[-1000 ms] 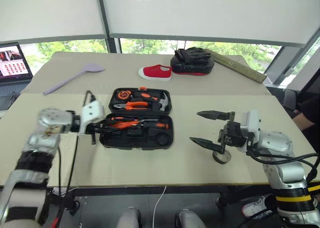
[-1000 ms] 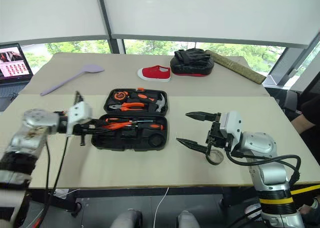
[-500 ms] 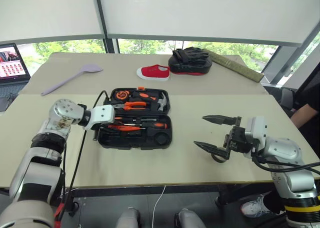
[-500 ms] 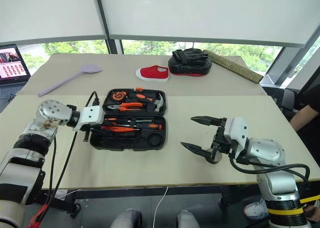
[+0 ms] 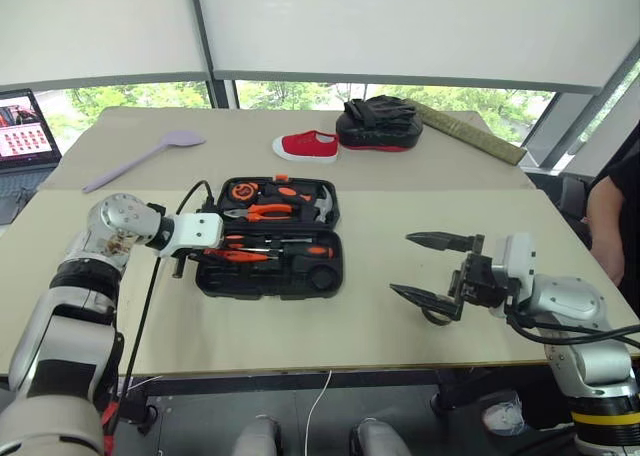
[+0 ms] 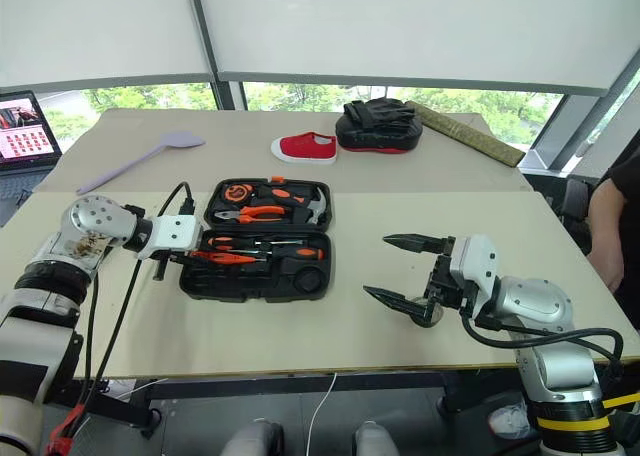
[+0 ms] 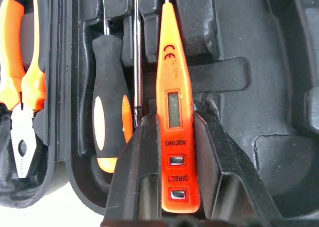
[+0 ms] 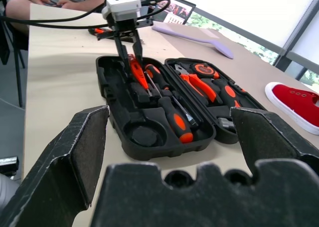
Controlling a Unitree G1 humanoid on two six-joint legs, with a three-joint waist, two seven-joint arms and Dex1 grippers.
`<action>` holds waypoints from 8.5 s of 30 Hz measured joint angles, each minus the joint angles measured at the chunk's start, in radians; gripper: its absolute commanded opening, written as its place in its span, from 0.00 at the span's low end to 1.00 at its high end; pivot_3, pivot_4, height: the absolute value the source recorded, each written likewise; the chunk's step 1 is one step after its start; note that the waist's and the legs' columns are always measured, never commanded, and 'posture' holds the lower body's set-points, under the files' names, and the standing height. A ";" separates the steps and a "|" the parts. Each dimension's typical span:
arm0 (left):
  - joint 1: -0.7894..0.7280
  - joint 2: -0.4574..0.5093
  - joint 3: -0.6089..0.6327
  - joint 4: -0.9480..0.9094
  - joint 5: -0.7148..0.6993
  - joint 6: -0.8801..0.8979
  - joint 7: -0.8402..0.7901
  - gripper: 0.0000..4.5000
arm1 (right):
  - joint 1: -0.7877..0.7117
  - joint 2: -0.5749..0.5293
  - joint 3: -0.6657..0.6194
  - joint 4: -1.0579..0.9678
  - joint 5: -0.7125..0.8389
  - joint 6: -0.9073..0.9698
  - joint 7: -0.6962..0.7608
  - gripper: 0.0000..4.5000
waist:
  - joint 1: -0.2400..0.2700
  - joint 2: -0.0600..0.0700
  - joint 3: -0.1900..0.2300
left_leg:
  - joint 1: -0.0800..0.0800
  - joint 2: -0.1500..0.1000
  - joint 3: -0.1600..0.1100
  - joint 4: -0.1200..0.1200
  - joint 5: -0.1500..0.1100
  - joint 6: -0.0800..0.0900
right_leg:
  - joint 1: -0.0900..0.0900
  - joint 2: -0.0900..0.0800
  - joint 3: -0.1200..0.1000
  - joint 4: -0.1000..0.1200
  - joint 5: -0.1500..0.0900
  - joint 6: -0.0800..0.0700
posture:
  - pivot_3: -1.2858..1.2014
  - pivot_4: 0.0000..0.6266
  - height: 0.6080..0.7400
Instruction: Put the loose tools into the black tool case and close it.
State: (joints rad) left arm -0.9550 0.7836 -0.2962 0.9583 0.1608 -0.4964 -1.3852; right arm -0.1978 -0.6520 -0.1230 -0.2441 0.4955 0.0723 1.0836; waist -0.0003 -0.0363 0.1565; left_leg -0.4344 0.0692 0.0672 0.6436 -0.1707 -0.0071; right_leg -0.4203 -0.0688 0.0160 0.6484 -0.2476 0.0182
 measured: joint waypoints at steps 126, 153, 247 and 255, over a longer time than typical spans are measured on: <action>1.307 -0.167 1.201 -0.785 -0.692 0.556 0.546 0.99 | 0.075 0.198 0.034 0.070 0.058 -0.200 0.047 1.00 | -0.006 -0.001 -0.002 | 0.009 0.001 0.002 -0.002 -0.007 -0.006 | 0.001 -0.008 -0.003 -0.001 -0.007 -0.005 | 0.52 0.24 1.00; 0.202 0.193 0.466 0.087 -0.307 0.872 0.630 0.99 | 0.139 0.140 0.021 -0.074 0.069 -0.130 -0.062 1.00 | -0.005 -0.014 -0.010 | 0.003 0.009 0.016 -0.004 -0.009 -0.005 | -0.003 -0.002 -0.003 -0.001 -0.003 -0.002 | 0.52 0.24 1.00; 0.517 -0.168 0.172 -0.651 -0.346 0.492 0.157 0.00 | 0.098 0.059 -0.001 0.129 0.018 -0.123 0.070 1.00 | 0.019 0.008 -0.020 | 0.020 0.010 0.018 0.002 -0.008 -0.002 | 0.017 -0.001 0.003 -0.002 -0.009 0.003 | 0.52 0.24 1.00; 0.512 -0.168 0.174 -0.613 -0.353 0.489 0.149 0.00 | 0.098 0.059 -0.004 0.129 0.018 -0.123 0.065 1.00 | 0.015 0.013 -0.023 | 0.021 0.009 0.018 0.002 -0.008 -0.002 | 0.018 -0.002 0.003 -0.002 -0.009 0.004 | 0.52 0.24 1.00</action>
State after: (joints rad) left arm -0.4432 0.6152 -0.1226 0.3454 -0.1921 -0.0078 -1.2365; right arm -0.0998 -0.5933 -0.1271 -0.1155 0.5132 -0.0503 1.1481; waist 0.0143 -0.0237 0.1338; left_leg -0.4133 0.0784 0.0849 0.6451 -0.1783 -0.0090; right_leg -0.4026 -0.0705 0.0189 0.6464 -0.2565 0.0227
